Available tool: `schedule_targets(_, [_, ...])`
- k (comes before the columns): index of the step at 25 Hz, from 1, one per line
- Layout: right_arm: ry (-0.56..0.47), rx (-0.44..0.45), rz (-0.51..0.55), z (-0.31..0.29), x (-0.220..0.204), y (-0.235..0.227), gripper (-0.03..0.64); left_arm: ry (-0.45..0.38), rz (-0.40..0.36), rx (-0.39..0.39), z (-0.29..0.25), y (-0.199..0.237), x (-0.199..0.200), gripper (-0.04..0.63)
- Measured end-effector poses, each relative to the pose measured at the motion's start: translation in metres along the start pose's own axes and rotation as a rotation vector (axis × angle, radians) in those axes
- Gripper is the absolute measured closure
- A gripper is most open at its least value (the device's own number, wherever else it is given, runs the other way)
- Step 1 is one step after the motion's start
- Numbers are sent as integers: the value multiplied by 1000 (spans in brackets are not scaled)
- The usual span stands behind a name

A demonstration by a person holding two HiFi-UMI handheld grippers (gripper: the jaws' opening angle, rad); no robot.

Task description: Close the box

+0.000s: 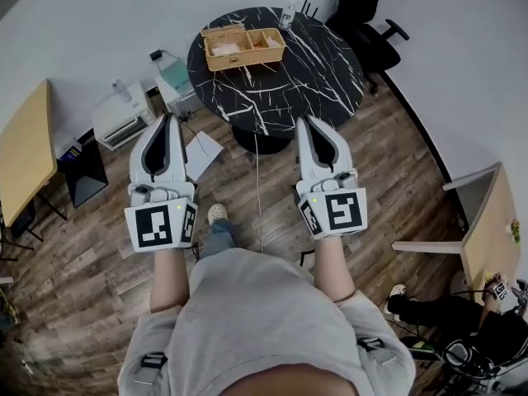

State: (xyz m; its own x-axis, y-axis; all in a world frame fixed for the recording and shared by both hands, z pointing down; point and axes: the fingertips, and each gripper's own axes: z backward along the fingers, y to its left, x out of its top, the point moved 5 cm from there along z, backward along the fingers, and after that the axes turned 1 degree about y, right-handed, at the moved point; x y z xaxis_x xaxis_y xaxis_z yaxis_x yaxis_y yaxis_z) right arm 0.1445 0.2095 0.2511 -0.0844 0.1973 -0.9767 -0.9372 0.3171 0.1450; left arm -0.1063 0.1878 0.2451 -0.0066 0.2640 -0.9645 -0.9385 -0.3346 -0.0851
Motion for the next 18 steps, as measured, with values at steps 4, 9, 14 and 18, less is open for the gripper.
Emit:
schedule_targets(4, [2,-11,4,-44,-2,-5,612,-1,1,-16,-40,23,-7,535])
schedule_targets(9, [3,-34,7,-97,-6,-9,612,-2,5,-40,-87,54,-15,535])
schedule_targets(14, [3,-60,5,-141,-11,-8,612,-8,7,-59,-125,86,-24,535])
schedule_targets(18, [-2,-78,10,-174,-14,-5,612,-14,8,-74,-151,111,-33,535])
